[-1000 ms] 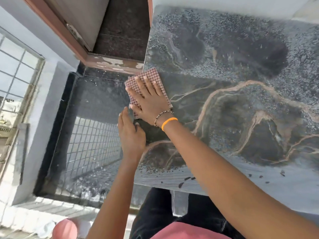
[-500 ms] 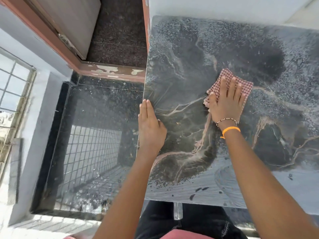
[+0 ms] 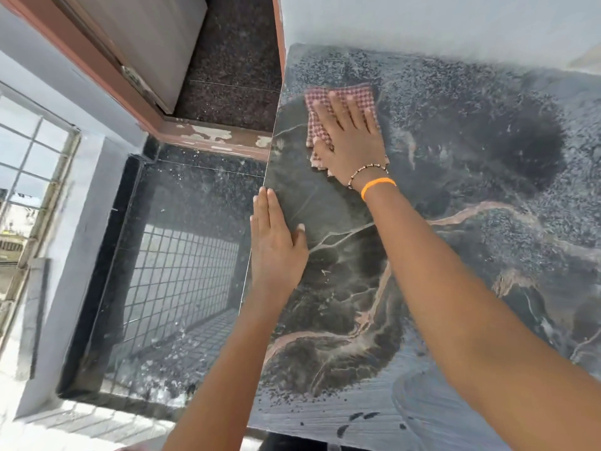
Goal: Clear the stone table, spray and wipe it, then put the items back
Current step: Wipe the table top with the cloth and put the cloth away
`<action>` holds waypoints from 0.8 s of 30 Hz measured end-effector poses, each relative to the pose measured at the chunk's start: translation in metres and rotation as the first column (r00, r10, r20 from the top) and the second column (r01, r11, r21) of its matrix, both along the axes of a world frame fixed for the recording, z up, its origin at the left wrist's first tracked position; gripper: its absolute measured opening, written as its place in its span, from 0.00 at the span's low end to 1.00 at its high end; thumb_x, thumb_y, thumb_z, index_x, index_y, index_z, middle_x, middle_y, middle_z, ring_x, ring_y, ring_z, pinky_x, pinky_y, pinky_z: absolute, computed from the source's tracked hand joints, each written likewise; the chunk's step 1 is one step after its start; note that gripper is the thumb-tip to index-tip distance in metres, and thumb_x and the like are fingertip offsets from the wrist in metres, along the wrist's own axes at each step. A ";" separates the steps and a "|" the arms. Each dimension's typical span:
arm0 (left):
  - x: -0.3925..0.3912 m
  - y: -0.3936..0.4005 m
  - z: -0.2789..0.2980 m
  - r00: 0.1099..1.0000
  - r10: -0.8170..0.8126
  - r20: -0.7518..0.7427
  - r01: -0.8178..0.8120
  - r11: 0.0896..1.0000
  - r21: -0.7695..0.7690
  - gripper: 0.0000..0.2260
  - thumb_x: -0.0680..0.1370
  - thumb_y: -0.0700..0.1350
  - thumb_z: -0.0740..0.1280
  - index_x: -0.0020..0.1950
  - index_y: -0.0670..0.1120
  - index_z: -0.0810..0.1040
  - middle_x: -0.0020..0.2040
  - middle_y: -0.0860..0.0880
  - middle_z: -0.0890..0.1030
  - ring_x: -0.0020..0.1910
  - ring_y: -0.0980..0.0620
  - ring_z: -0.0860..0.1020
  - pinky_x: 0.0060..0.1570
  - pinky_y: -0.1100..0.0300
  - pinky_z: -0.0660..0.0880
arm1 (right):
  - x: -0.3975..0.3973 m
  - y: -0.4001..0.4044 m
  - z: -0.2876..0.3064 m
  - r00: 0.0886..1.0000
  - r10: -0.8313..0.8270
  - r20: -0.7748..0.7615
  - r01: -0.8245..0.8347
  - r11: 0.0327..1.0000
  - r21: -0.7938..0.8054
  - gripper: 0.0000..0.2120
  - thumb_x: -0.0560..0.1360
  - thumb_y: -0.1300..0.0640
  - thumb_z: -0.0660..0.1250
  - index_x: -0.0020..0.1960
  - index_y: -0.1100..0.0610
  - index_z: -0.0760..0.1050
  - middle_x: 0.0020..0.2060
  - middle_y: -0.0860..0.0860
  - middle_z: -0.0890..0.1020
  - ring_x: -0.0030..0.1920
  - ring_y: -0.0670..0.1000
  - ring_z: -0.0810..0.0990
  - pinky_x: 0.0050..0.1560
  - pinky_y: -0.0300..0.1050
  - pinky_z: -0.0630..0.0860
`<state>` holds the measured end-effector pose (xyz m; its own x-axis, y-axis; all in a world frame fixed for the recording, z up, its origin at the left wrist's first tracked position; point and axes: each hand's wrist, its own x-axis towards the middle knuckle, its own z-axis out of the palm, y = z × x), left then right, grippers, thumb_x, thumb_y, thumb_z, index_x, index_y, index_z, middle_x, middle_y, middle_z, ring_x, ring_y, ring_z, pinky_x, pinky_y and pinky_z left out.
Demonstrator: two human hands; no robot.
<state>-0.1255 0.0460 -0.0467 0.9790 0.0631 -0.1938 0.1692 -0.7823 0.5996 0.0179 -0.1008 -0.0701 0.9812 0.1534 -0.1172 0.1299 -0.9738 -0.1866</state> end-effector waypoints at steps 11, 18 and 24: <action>0.016 -0.023 -0.005 0.998 0.064 -0.001 -0.063 0.985 0.161 0.32 0.79 0.43 0.58 0.75 0.39 0.44 0.77 0.43 0.46 0.76 0.46 0.44 0.74 0.52 0.43 | -0.086 -0.015 0.000 0.961 -0.277 -0.011 0.277 0.960 0.031 0.29 0.76 0.48 0.49 0.76 0.48 0.47 0.77 0.52 0.48 0.77 0.59 0.46 0.74 0.59 0.42; 0.040 -0.030 -0.001 1.000 -0.007 0.015 0.004 0.985 0.172 0.33 0.78 0.46 0.59 0.75 0.39 0.44 0.77 0.43 0.46 0.76 0.46 0.44 0.74 0.53 0.42 | 0.037 0.046 0.009 0.968 0.248 -0.027 -0.247 0.969 0.013 0.27 0.78 0.46 0.50 0.75 0.46 0.49 0.77 0.49 0.51 0.77 0.56 0.49 0.75 0.57 0.44; 0.051 -0.019 0.000 0.989 -0.139 -0.051 0.147 0.959 0.243 0.39 0.76 0.59 0.60 0.75 0.40 0.43 0.77 0.44 0.43 0.76 0.48 0.42 0.73 0.56 0.40 | 0.081 -0.012 0.008 0.998 -0.059 -0.007 0.059 0.997 0.054 0.27 0.79 0.47 0.49 0.76 0.48 0.48 0.77 0.49 0.49 0.77 0.55 0.47 0.76 0.56 0.43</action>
